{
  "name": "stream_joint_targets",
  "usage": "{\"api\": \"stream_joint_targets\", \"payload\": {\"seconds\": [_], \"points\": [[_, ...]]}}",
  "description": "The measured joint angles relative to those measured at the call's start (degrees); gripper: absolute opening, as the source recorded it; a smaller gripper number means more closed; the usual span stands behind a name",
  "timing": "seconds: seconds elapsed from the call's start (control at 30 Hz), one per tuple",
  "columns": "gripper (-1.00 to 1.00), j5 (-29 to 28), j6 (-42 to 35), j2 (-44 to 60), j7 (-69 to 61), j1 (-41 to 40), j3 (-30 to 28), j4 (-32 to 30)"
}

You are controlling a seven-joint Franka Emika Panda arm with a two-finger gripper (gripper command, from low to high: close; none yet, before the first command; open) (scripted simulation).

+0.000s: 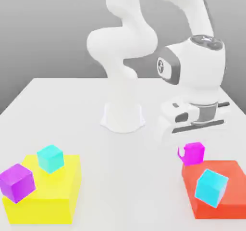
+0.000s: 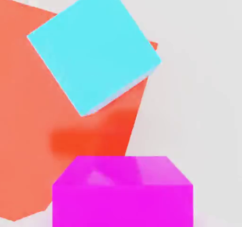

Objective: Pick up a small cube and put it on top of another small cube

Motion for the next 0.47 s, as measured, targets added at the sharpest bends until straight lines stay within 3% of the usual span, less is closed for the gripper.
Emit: {"api": "stream_joint_targets", "payload": {"seconds": [0.13, 0.27, 0.3, 0.47], "points": [[-1.0, -1.4, -7.0, 1.3, 0.8, 1.2, -1.2, 8.3], [-1.0, -2.9, -2.4, 7.3, 1.8, 1.1, -1.3, 9.6], [1.0, -3.2, -0.5, 8.9, 2.0, 1.3, -1.5, 9.4], [1.0, -3.2, -0.5, 8.9, 2.0, 1.3, -1.5, 9.4]]}}
